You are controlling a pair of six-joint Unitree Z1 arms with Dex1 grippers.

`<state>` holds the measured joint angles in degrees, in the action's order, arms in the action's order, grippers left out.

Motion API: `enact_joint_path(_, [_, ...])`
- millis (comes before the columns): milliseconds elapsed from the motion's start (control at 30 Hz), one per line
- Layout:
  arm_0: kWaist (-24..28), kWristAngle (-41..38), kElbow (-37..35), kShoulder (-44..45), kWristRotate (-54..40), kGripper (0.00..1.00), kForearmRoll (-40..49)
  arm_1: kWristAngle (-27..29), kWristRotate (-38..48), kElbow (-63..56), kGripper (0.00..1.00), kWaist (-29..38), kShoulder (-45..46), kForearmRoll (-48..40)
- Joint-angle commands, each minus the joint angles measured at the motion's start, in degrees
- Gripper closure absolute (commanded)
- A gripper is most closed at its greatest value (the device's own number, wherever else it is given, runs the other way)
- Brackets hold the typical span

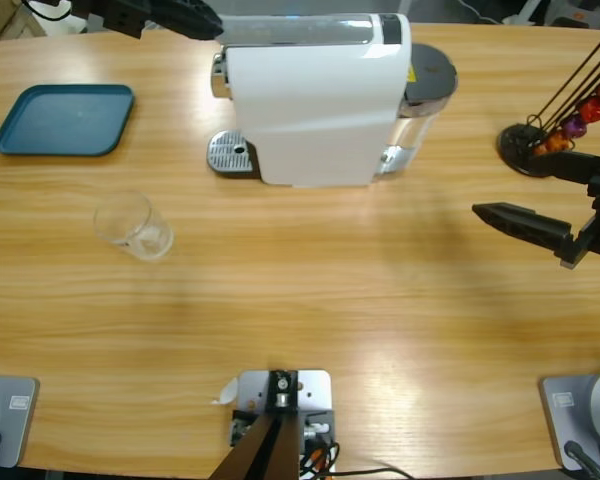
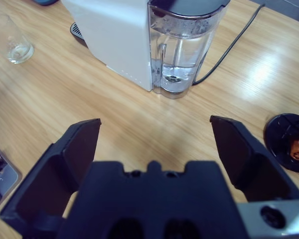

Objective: Pour coffee

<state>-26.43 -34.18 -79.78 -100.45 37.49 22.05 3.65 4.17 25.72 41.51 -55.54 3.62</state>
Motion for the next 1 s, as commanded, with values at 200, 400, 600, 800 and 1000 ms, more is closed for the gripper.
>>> enact_joint_path(200, [-4.51,-1.15,-6.16,0.52,0.39,1.0,-0.5,-0.05,0.04,-0.76,0.009,0.42,-1.5,0.25])
enact_joint_path(400, [-9.36,-4.35,-13.04,-3.26,0.31,1.0,-7.41,-0.05,0.04,-0.86,0.009,0.42,-0.98,0.25])
enact_joint_path(600, [-11.92,-6.99,-20.09,-5.27,-0.22,1.0,-11.14,-0.05,0.04,-1.02,0.009,0.42,-0.59,0.16])
enact_joint_path(800, [-14.0,-7.71,-13.81,-1.21,-13.51,0.009,-13.42,1.8,0.17,-0.34,0.001,0.42,3.43,1.57])
enact_joint_path(1000, [-17.78,21.05,-0.01,10.36,-29.03,0.009,1.98,11.78,8.9,3.95,0.109,-8.2,7.97,11.66])
